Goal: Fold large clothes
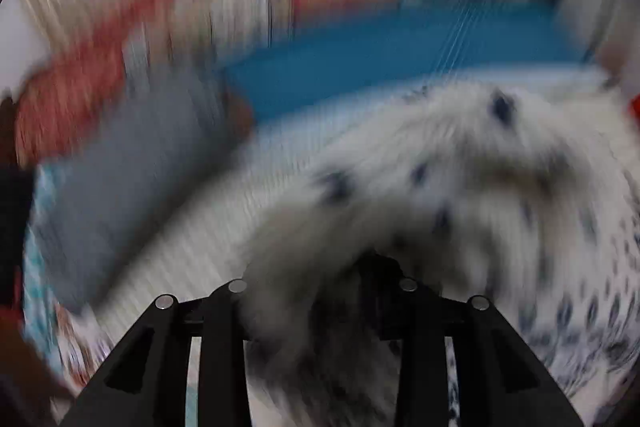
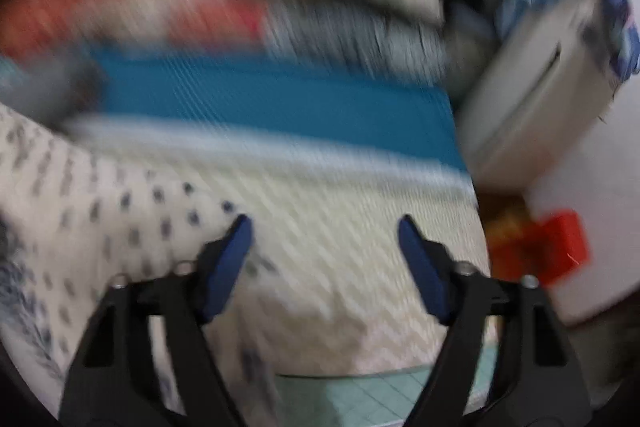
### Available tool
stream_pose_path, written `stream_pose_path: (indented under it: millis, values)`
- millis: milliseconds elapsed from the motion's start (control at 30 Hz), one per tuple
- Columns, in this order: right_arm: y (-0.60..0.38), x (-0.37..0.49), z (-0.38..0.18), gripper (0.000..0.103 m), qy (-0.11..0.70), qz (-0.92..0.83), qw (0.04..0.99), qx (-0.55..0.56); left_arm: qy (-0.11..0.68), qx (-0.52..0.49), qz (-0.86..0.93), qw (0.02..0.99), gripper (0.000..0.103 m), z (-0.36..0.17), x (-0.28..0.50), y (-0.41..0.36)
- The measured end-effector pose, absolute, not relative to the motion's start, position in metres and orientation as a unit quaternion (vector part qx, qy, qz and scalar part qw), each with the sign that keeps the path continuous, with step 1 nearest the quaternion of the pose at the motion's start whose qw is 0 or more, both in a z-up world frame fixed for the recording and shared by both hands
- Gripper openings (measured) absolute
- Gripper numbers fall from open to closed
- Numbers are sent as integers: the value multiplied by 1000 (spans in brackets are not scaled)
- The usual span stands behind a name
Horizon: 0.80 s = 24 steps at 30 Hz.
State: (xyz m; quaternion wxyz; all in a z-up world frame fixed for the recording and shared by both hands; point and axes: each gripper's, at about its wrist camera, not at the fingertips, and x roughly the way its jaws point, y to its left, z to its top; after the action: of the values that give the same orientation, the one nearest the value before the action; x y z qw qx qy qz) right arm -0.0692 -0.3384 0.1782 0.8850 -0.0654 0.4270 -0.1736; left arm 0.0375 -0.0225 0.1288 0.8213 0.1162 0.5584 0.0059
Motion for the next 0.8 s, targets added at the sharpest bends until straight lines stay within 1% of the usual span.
stream_pose_path:
  millis: [33,100,133,167,200,233,367,467,567,633,667,700,733,767,800]
  values:
    - [-337,-82,165,56,419,-144,895,-43,576,95,-3,812,2,104,38,-18]
    - [-328,-119,161,56,374,-80,924,-25,575,82,-14,814,2,85,33,-14]
    - [-322,-135,161,63,357,-56,932,-29,566,83,-17,820,2,83,30,-12]
    - [-317,-148,161,76,347,-41,937,-32,555,81,-29,827,2,87,28,-10]
    - [-310,-159,159,80,342,-25,939,-35,549,78,-39,831,2,91,27,-8]
    - [-306,-162,156,83,351,-11,935,-38,543,77,-50,835,2,96,27,-6]
    - [-300,-146,123,83,402,-19,914,-54,520,60,-66,850,2,120,23,6]
    - [-308,-124,102,83,423,-36,904,-48,513,53,-66,854,2,125,22,16]
    - [-316,-101,104,83,423,-32,905,-30,502,53,-76,860,2,126,26,18]
    - [-310,-83,104,82,427,-24,903,-42,498,62,-83,861,2,128,22,12]
    - [-306,-72,99,62,441,-13,896,-52,500,67,-83,860,2,122,23,9]
    - [-303,-60,91,32,463,-1,885,-55,503,71,-81,858,2,118,25,6]
    - [-304,-50,87,6,481,0,875,-53,509,72,-75,855,2,112,28,3]
    - [-306,-40,91,6,478,-16,876,-59,512,66,-73,853,2,107,35,3]
    - [-311,-30,105,5,453,-36,887,-76,514,58,-73,853,2,104,37,3]
